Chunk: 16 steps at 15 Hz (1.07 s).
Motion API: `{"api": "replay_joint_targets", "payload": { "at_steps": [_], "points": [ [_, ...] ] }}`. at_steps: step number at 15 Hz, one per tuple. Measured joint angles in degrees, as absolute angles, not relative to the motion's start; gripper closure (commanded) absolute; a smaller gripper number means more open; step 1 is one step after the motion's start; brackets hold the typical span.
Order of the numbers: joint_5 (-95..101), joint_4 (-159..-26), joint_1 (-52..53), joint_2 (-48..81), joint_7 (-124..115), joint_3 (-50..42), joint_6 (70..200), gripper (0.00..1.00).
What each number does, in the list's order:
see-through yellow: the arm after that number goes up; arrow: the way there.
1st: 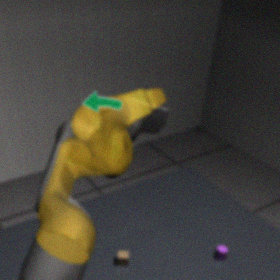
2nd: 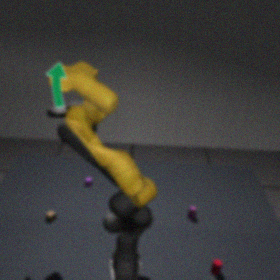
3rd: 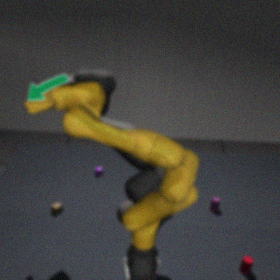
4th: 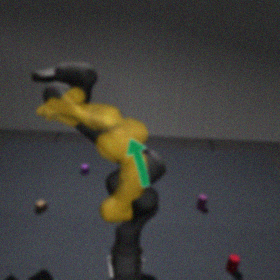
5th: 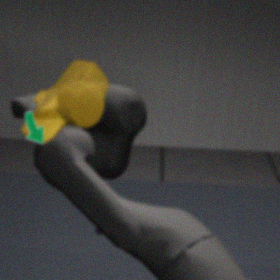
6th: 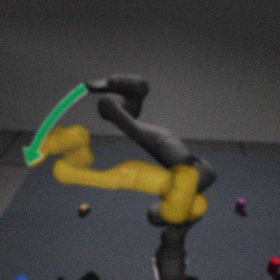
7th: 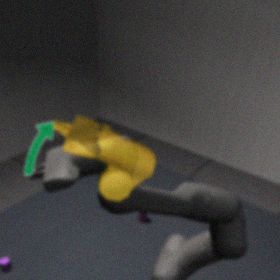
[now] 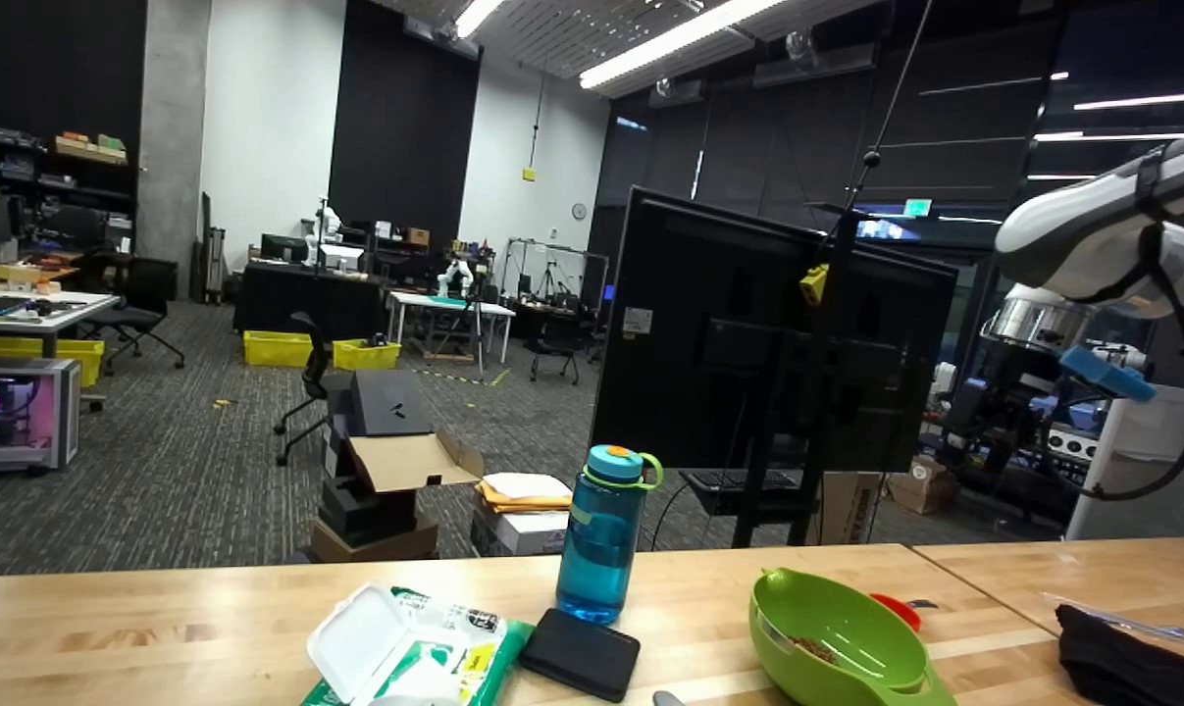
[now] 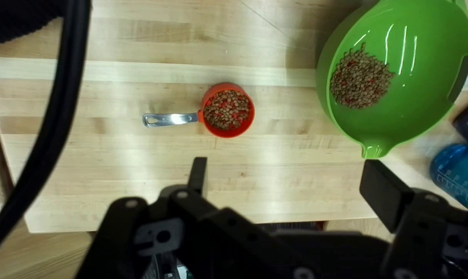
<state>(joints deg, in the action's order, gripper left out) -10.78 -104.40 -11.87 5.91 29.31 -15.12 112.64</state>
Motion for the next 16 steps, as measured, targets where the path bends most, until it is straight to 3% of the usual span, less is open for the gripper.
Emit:
{"api": "replay_joint_targets", "payload": {
  "at_steps": [16],
  "points": [
    [-23.18,-87.72,-24.04,22.26,39.61,-11.27,105.34,0.0]
  ]
}}
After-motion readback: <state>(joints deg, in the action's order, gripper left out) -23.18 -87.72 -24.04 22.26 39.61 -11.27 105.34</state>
